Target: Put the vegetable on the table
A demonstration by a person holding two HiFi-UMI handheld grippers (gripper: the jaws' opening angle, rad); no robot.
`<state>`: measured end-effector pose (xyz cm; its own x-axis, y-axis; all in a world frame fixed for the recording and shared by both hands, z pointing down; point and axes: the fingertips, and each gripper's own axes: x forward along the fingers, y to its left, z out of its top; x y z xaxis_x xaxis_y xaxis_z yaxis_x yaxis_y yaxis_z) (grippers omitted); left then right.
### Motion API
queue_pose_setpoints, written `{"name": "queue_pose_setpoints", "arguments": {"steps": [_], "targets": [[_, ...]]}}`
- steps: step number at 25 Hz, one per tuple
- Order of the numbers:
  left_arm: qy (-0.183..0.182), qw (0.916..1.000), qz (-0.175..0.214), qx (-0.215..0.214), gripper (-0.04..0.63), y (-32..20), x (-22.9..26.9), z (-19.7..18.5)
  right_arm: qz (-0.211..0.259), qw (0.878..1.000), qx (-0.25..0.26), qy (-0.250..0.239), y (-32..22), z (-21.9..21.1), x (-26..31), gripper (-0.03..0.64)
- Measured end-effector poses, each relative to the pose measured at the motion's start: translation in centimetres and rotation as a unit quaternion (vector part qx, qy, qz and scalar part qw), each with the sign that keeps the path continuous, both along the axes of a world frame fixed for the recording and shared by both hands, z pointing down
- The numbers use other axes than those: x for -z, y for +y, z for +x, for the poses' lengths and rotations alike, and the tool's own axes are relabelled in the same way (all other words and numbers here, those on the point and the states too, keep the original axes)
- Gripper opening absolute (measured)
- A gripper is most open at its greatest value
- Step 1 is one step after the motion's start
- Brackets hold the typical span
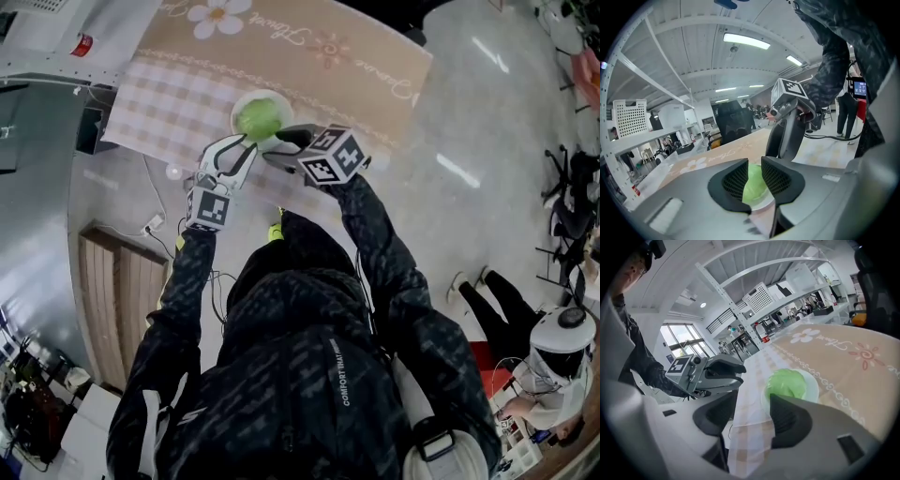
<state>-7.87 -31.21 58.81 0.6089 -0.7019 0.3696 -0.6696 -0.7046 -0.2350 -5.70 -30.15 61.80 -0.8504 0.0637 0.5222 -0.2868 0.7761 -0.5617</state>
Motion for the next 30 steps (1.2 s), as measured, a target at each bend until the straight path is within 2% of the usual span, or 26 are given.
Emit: {"name": "queue_pose_setpoints", "arguments": {"steps": [2, 3, 4, 6, 11, 14, 23, 25, 27, 30], "targets": [[0.006, 1.0000, 0.007, -0.002, 0.052, 1.0, 0.9, 0.2, 0.015, 1.000, -0.002, 0.000, 0.5, -0.3, 0.7, 0.216], [0.008, 0.9999, 0.011, -0.003, 0.027, 1.5, 1.4, 0.3, 0.023, 1.000, -0.005, -0.001, 0.8, -0.4, 1.2, 0.192], [0.009, 0.9998, 0.016, -0.003, 0.012, 2.2, 1.8, 0.3, 0.030, 1.000, -0.009, -0.004, 1.3, -0.5, 1.6, 0.158], [0.015, 0.9997, 0.021, 0.000, 0.003, 3.3, 2.7, 0.4, 0.037, 0.999, -0.012, -0.009, 2.4, -0.8, 2.4, 0.147], [0.028, 0.9993, 0.023, -0.001, 0.000, 7.1, 4.3, 0.8, 0.065, 0.998, -0.020, -0.014, 5.5, -0.9, 4.3, 0.136], [0.044, 0.9990, 0.008, 0.010, 0.000, 9.5, 5.7, 0.9, 0.092, 0.995, -0.030, -0.015, 7.5, -0.7, 5.9, 0.075], [0.109, 0.9939, -0.004, 0.011, 0.000, 17.5, 9.1, 2.4, 0.124, 0.991, -0.044, -0.029, 15.7, 0.6, 9.1, 0.069], [0.126, 0.9920, -0.009, 0.011, 0.000, 19.3, 9.7, 3.0, 0.140, 0.988, -0.053, -0.028, 17.2, 1.1, 9.6, 0.035], [0.139, 0.9902, -0.010, 0.012, 0.000, 20.6, 10.3, 3.5, 0.151, 0.986, -0.061, -0.032, 18.4, 1.5, 10.2, 0.035], [0.144, 0.9894, -0.012, 0.011, 0.000, 22.3, 10.7, 3.9, 0.159, 0.984, -0.068, -0.040, 20.0, 2.0, 11.1, 0.011]]}}
